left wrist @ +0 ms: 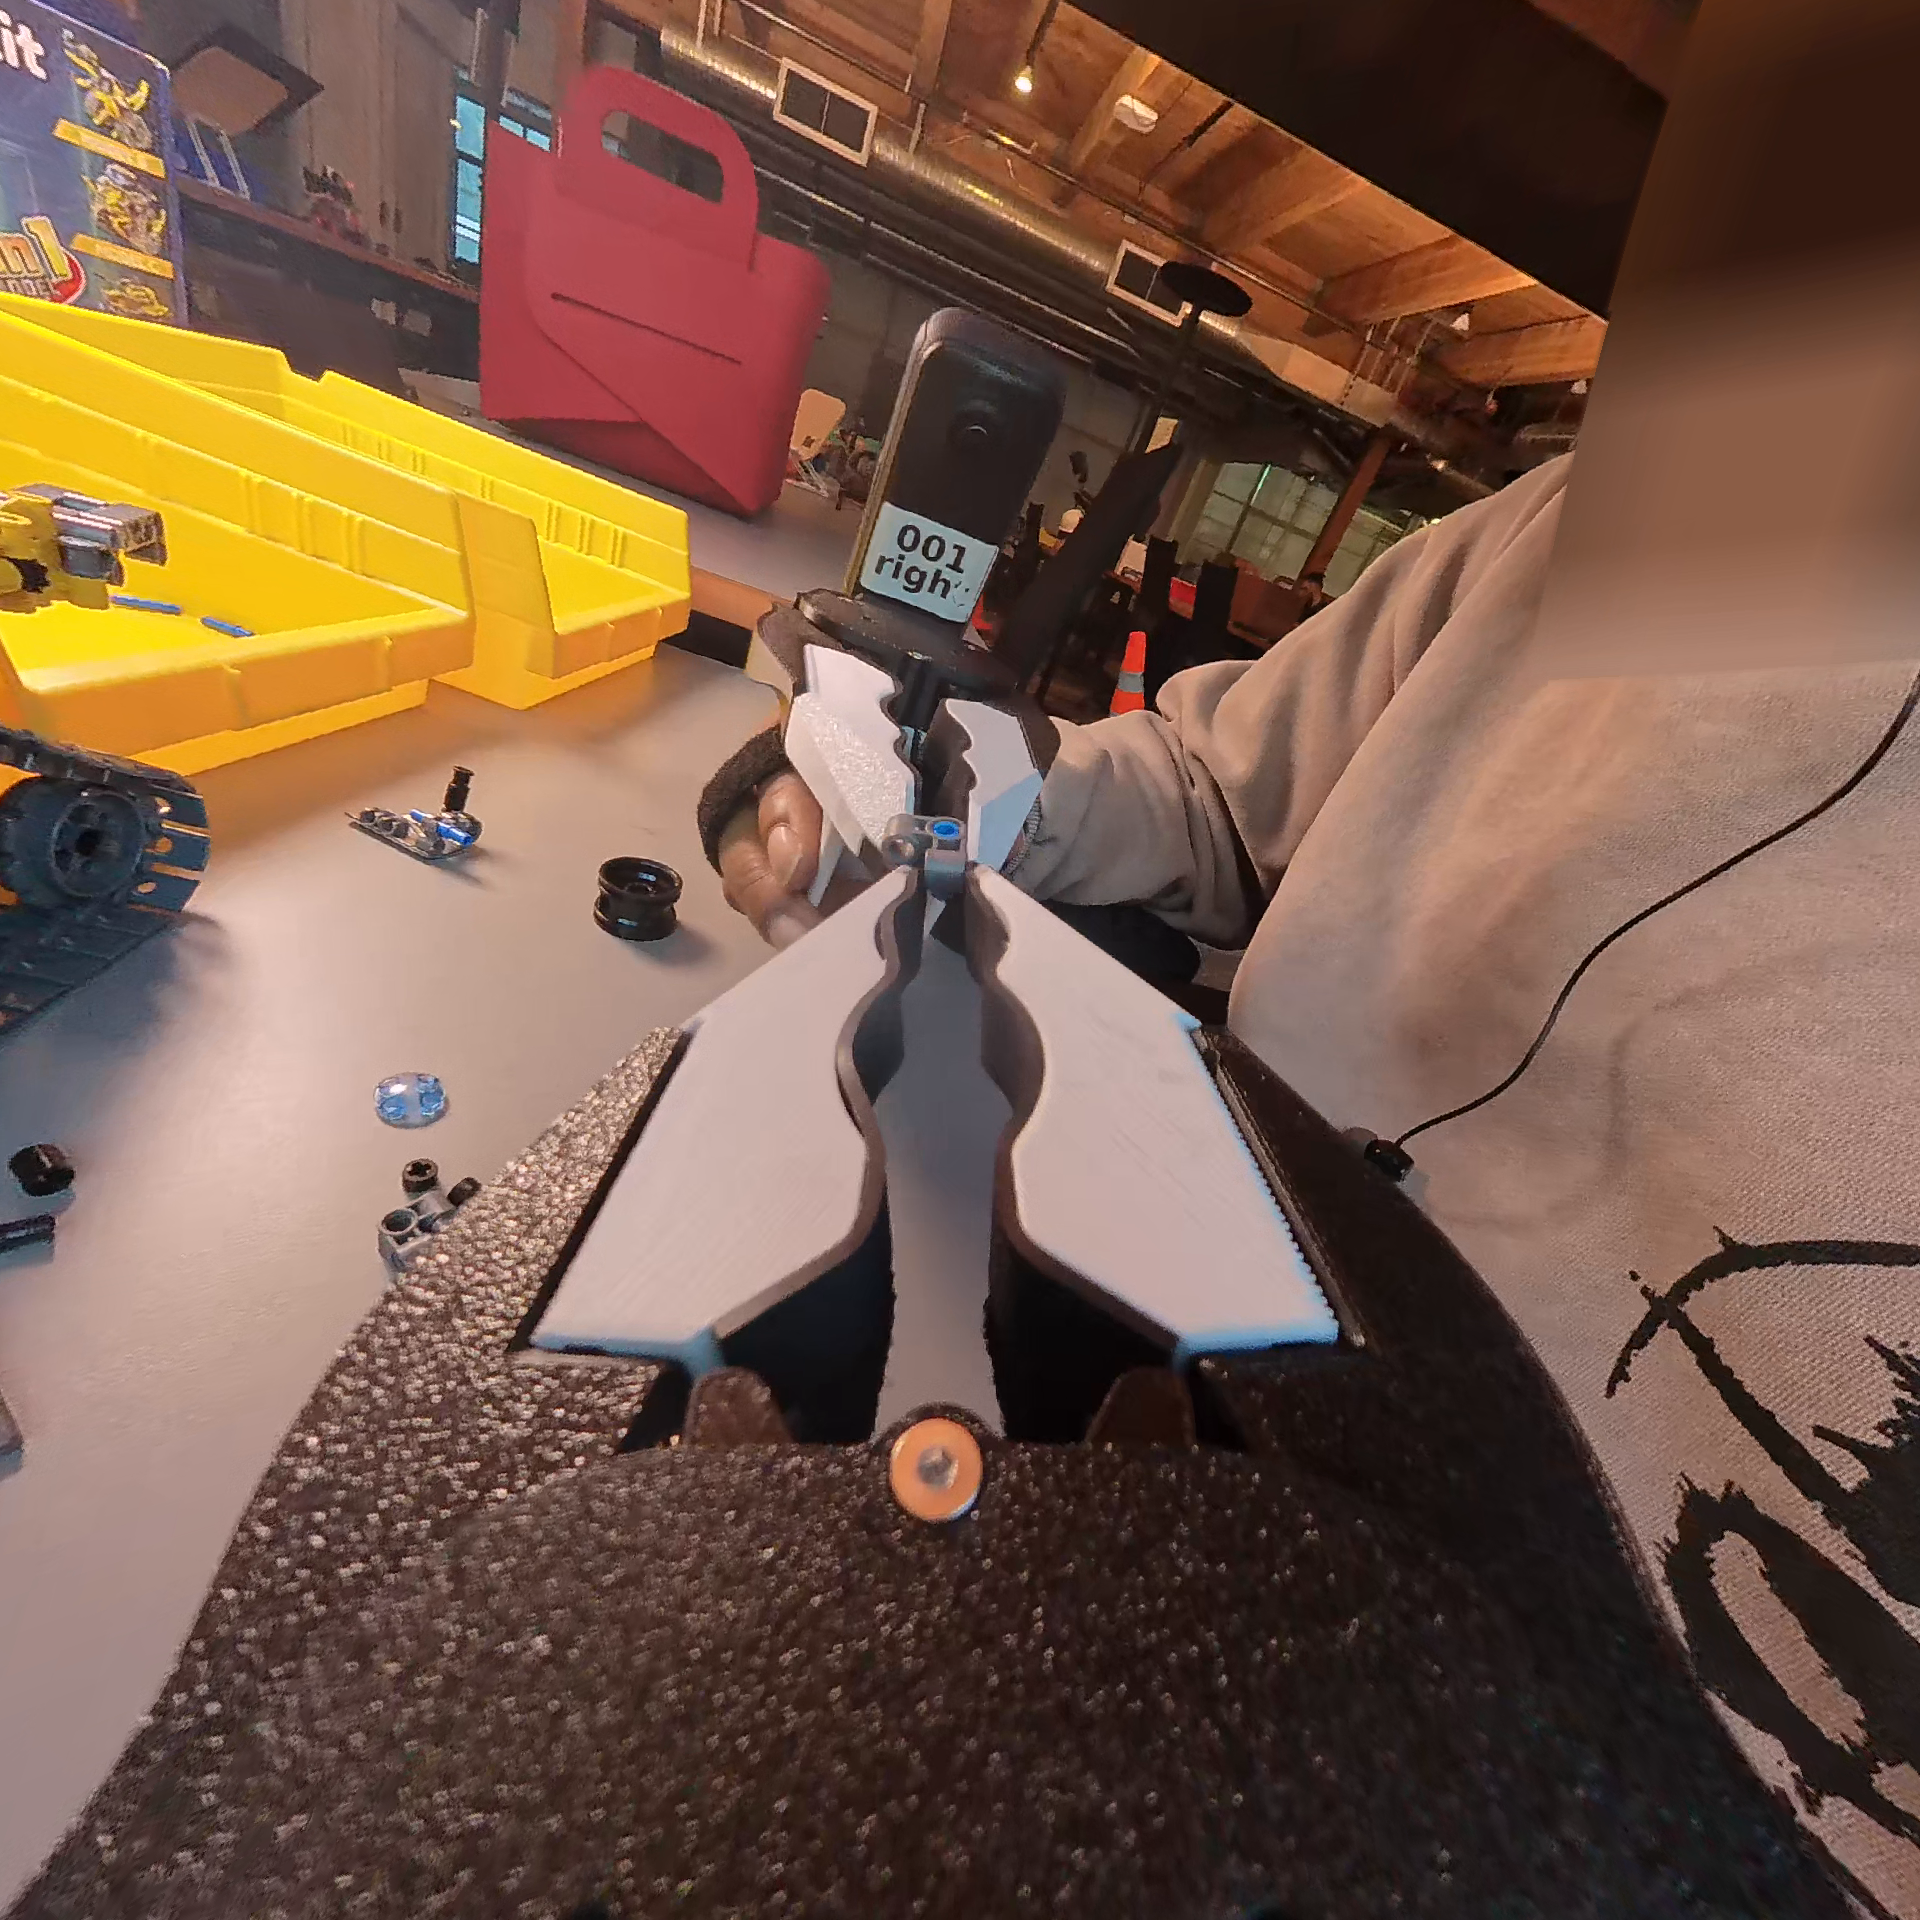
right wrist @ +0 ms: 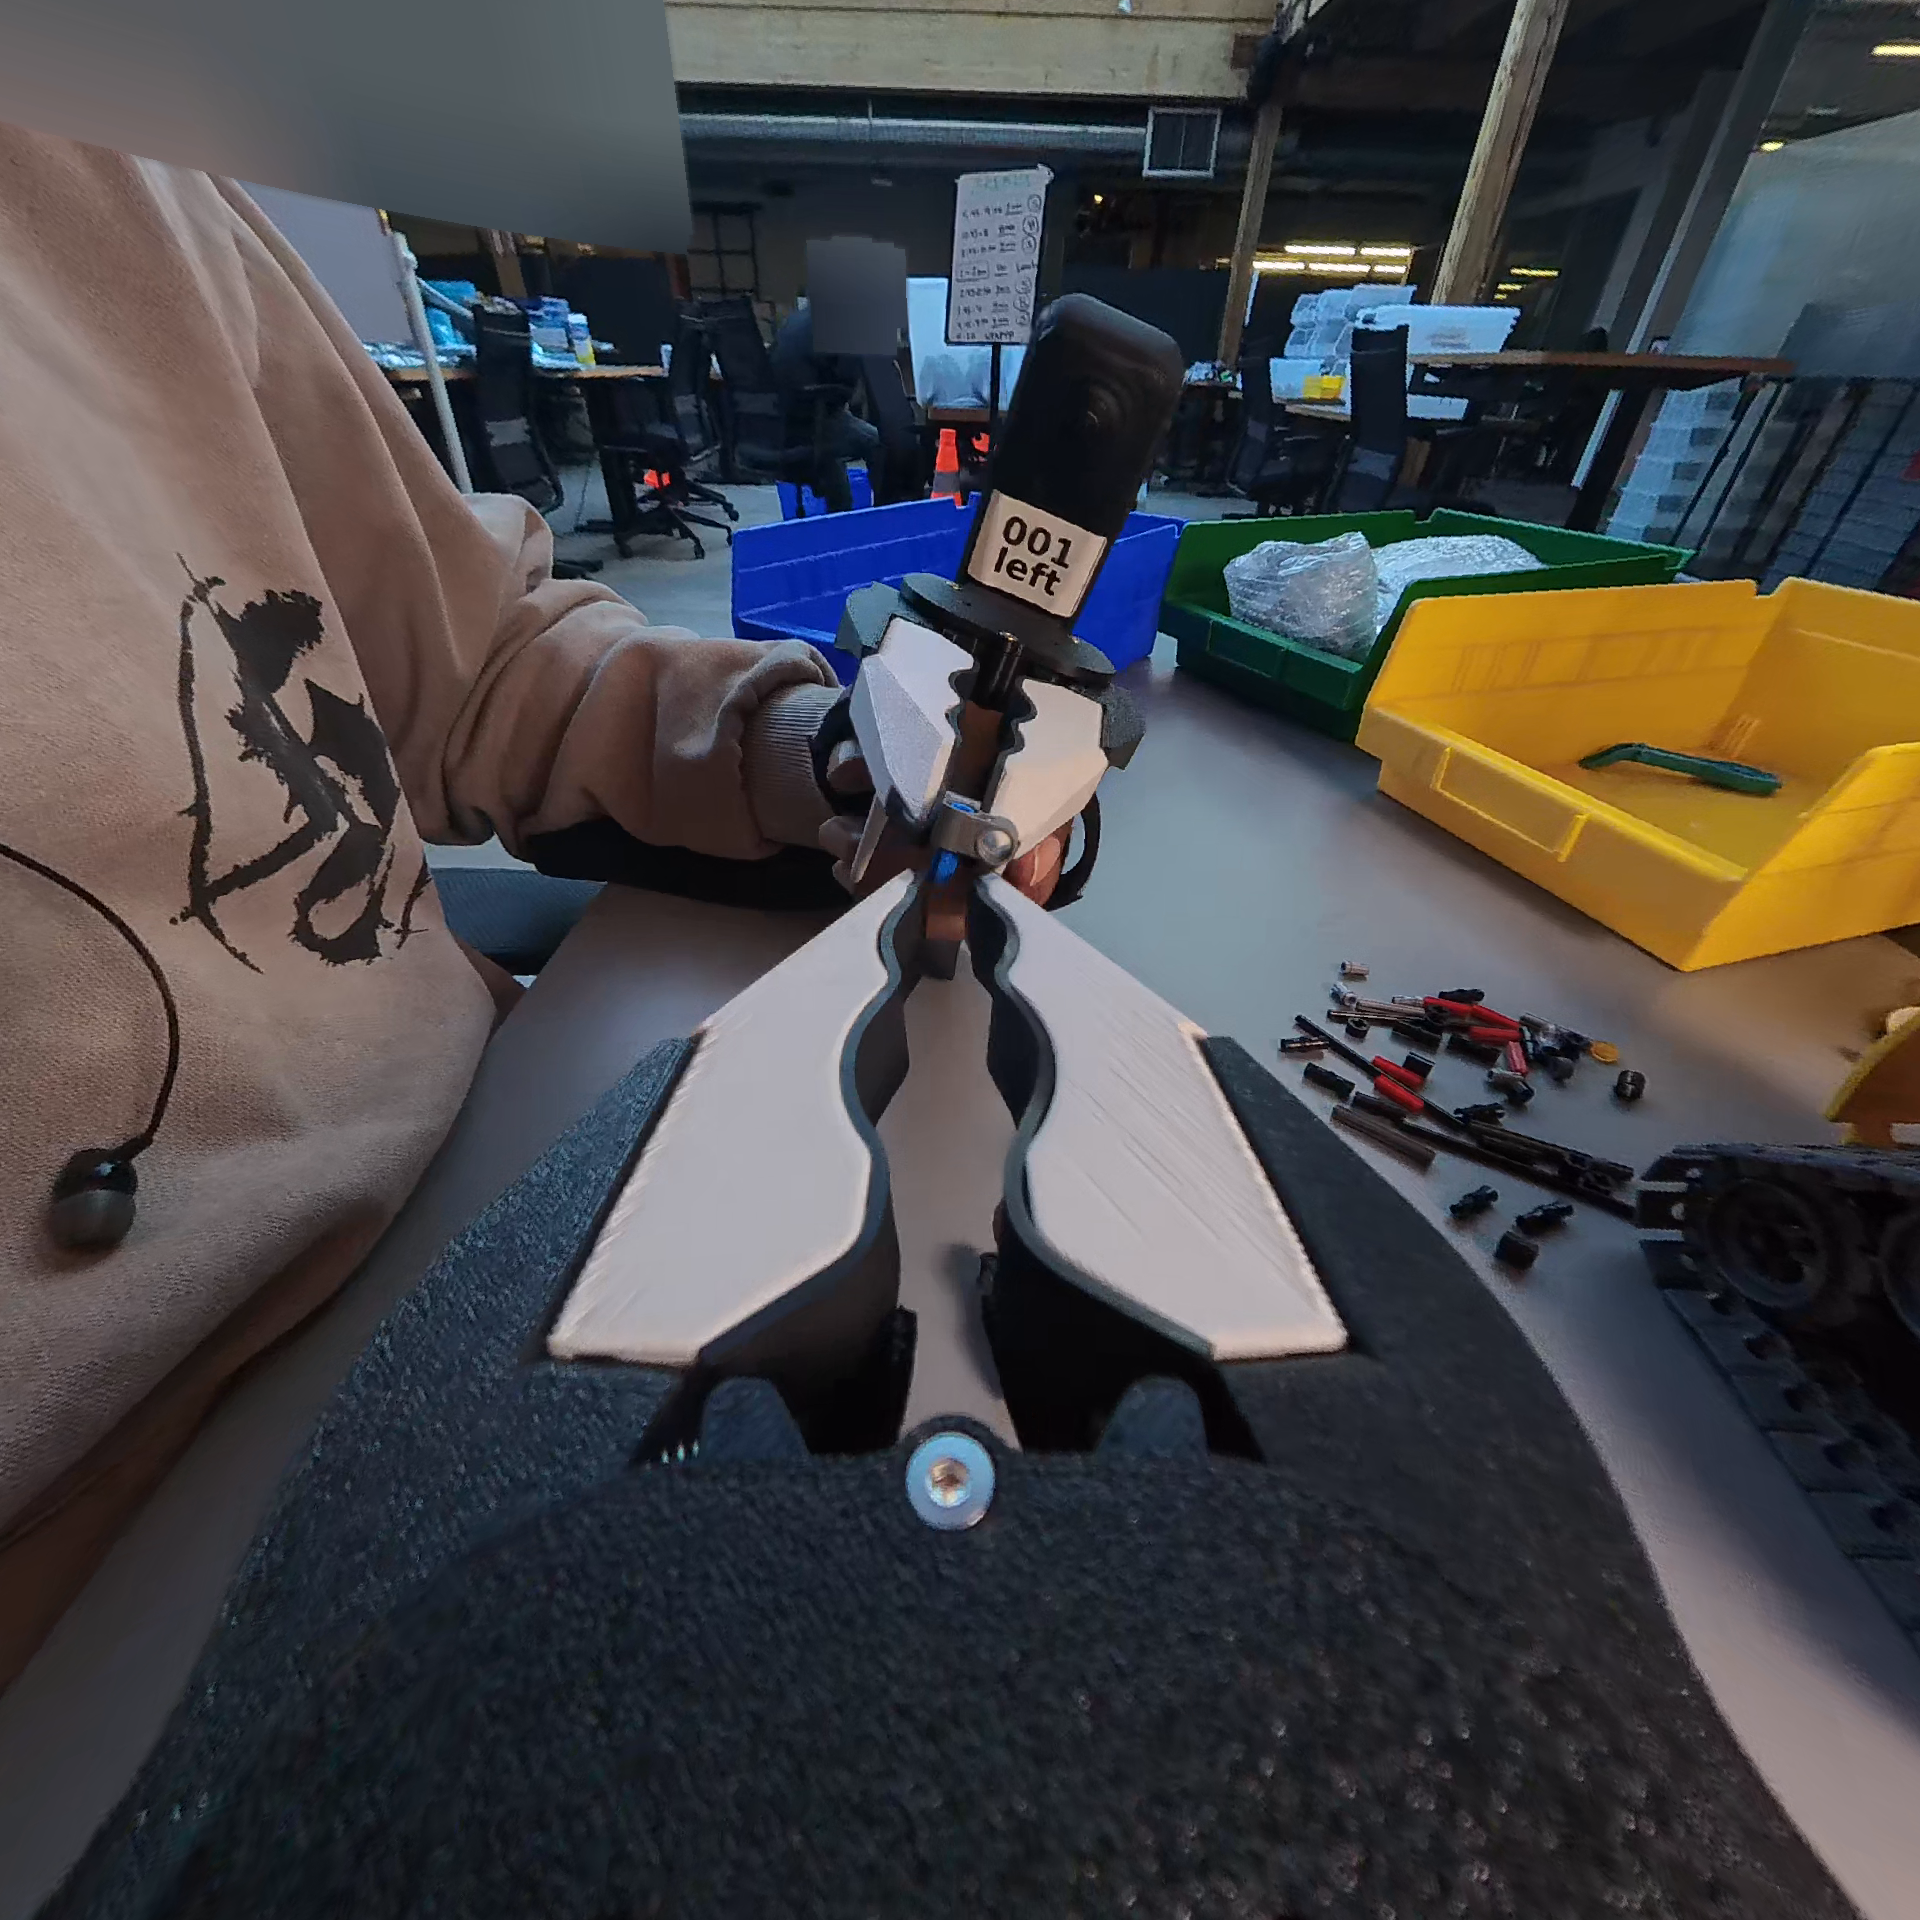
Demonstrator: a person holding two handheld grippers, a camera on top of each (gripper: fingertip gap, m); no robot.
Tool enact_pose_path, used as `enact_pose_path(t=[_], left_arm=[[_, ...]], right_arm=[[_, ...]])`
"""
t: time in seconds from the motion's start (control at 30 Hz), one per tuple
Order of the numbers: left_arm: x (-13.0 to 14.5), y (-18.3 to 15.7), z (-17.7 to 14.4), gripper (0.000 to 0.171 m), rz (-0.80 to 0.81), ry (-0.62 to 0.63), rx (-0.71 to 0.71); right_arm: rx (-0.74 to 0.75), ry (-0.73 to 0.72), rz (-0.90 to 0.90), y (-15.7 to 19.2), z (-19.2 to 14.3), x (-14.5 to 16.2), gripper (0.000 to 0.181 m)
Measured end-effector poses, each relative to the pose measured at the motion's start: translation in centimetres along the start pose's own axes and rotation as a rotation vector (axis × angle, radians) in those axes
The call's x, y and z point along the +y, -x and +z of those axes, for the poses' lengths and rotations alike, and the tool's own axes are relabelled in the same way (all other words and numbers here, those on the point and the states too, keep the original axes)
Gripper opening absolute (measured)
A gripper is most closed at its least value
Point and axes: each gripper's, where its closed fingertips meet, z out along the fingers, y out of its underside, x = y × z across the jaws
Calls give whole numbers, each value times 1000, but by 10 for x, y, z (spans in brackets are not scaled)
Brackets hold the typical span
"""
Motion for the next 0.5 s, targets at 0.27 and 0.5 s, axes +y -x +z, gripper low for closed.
enact_pose_path(t=[0.27, 0.5], left_arm=[[-8, 8, -1, 7, 79, -56, -83], [-9, 14, -2, 7, 176, -51, -172]], right_arm=[[43, -52, 117, -10, 1, -8, 5], [86, -53, 121, -16, 1, -8, 3]])
